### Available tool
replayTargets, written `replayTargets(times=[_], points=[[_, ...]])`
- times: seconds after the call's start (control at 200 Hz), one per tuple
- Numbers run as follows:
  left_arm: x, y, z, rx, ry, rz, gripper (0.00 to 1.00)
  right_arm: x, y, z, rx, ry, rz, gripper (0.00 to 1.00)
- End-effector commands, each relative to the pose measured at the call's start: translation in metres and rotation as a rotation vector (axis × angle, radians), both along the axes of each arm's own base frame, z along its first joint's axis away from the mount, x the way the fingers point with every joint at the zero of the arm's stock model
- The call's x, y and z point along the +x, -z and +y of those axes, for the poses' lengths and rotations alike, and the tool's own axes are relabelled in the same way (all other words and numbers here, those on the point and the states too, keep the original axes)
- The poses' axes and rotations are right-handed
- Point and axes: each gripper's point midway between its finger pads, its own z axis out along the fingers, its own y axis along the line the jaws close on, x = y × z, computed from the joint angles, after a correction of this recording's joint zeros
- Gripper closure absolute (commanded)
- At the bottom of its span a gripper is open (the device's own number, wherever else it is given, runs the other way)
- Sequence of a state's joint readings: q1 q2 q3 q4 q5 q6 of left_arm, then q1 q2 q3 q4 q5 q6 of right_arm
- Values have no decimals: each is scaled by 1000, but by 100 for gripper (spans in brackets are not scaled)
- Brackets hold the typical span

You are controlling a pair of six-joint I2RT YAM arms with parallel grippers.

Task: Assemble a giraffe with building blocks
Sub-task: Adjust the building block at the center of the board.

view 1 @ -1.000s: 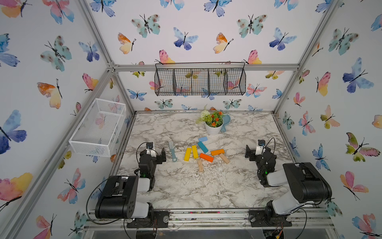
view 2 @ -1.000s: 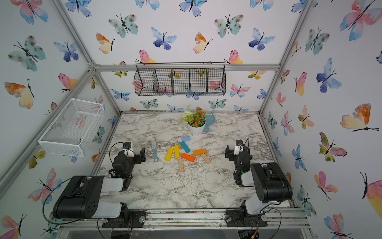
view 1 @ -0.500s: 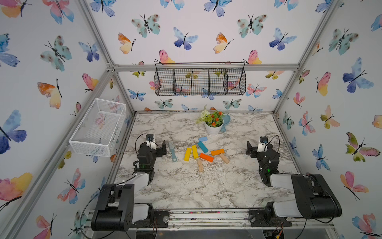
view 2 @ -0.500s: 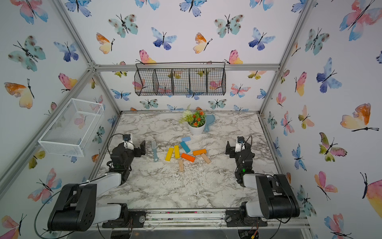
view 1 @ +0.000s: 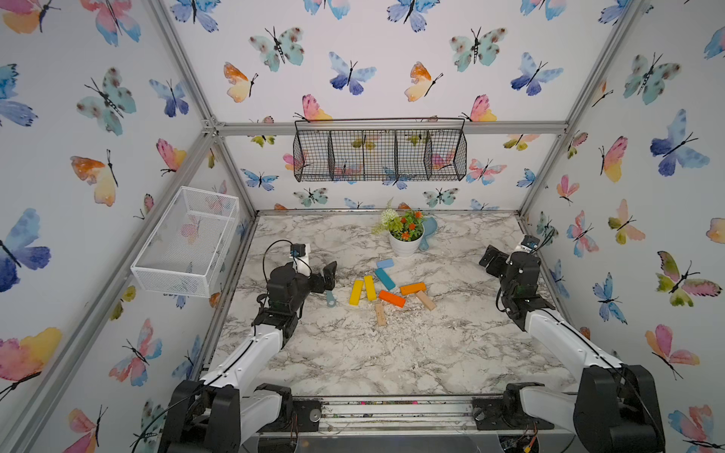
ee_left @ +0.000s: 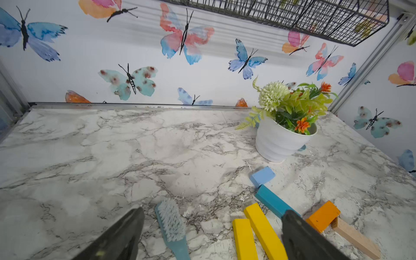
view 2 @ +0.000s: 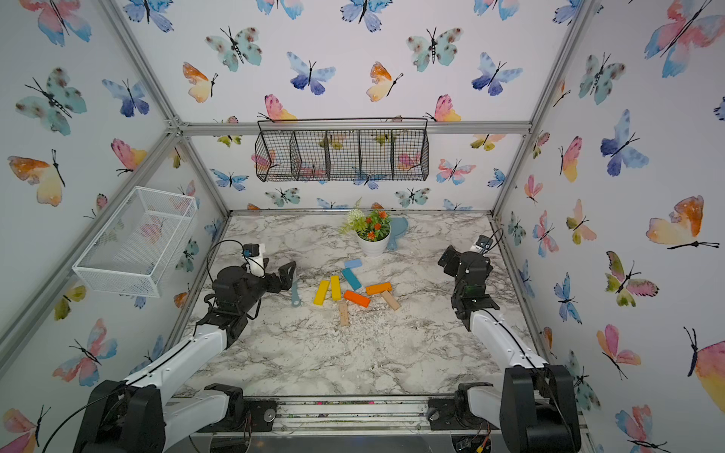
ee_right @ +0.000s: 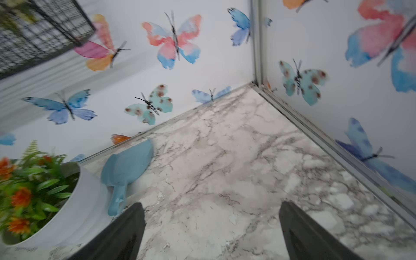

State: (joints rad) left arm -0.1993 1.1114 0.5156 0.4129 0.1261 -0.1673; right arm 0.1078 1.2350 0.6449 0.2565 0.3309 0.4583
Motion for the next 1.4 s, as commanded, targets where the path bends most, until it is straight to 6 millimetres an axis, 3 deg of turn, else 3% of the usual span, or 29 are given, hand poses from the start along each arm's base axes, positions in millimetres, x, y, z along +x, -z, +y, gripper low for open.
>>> replayTargets(times=[0.0, 0.08, 0.18, 0.32, 0.395, 0.606, 0.816, 0.896, 1.066, 1.191, 1.392], points=[[1, 19, 40, -54, -262, 129, 2, -22, 40, -13, 44, 109, 162, 2], [-2, 33, 65, -113, -428, 217, 2, -24, 39, -3, 78, 52, 125, 2], [3, 32, 55, -173, -329, 228, 2, -34, 40, 6, 117, -4, 60, 2], [13, 36, 40, -203, -265, 273, 2, -45, 62, 33, 199, -149, 49, 2], [18, 46, 31, -243, -241, 305, 2, -49, 68, 45, 219, -196, 42, 2], [18, 77, 15, -259, -210, 431, 2, -46, 59, 87, 147, -321, -24, 2], [16, 81, -48, -93, -57, 420, 2, -40, 47, 112, 46, -359, -35, 2], [21, 87, -75, -76, 11, 450, 0, -38, 46, 120, 49, -389, -33, 2], [25, 94, -119, -81, 125, 465, 7, -36, 48, 132, 70, -435, -25, 2], [30, 116, -130, -60, 150, 528, 9, -37, 43, 135, 75, -453, -41, 2], [30, 150, -129, -8, 137, 605, 12, -38, 39, 136, 73, -461, -58, 2]])
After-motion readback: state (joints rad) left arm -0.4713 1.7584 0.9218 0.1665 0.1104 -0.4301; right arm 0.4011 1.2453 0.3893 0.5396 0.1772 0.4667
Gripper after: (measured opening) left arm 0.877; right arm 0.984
